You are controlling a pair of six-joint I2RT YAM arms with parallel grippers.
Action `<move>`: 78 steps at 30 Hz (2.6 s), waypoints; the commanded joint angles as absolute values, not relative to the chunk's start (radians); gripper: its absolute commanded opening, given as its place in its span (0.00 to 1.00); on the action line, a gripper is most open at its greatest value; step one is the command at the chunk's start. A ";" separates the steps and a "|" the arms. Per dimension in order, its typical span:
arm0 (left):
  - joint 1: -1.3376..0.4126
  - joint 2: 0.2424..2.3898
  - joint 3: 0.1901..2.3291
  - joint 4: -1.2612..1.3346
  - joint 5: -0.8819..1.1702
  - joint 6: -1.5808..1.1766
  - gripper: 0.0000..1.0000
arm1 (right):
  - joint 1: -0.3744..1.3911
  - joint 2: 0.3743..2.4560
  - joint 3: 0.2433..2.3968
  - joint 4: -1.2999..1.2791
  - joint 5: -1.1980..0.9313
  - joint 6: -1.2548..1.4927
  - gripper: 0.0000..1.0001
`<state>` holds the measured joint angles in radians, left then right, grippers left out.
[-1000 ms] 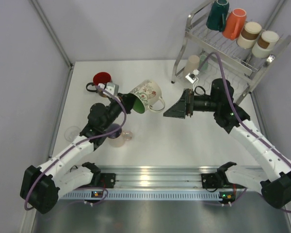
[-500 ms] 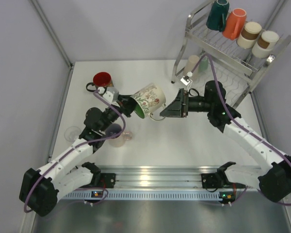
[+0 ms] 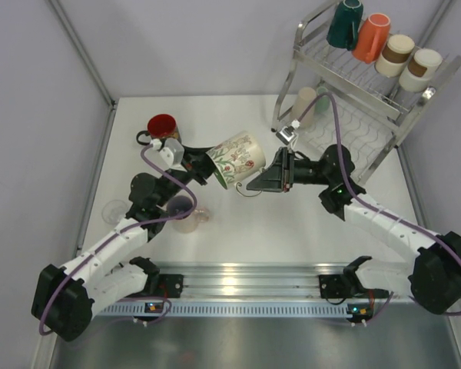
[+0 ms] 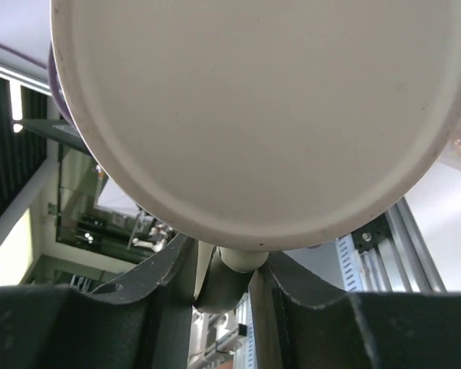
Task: Load the cups into the dish rack
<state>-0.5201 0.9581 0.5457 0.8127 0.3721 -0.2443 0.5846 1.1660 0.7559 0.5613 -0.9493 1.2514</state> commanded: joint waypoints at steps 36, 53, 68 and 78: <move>-0.525 0.911 0.629 0.742 0.379 -0.120 0.00 | 0.695 1.186 0.741 0.807 -0.798 1.241 0.00; -0.525 0.853 0.568 0.701 0.316 -0.143 0.30 | 0.672 1.138 0.658 0.962 -0.632 1.354 0.00; -0.523 0.785 0.619 0.481 -0.027 -0.262 0.81 | 0.620 1.078 0.687 0.537 -0.434 1.100 0.00; -0.523 0.865 0.821 0.095 -0.218 -0.415 0.98 | 0.621 1.109 0.813 0.183 -0.013 0.852 0.00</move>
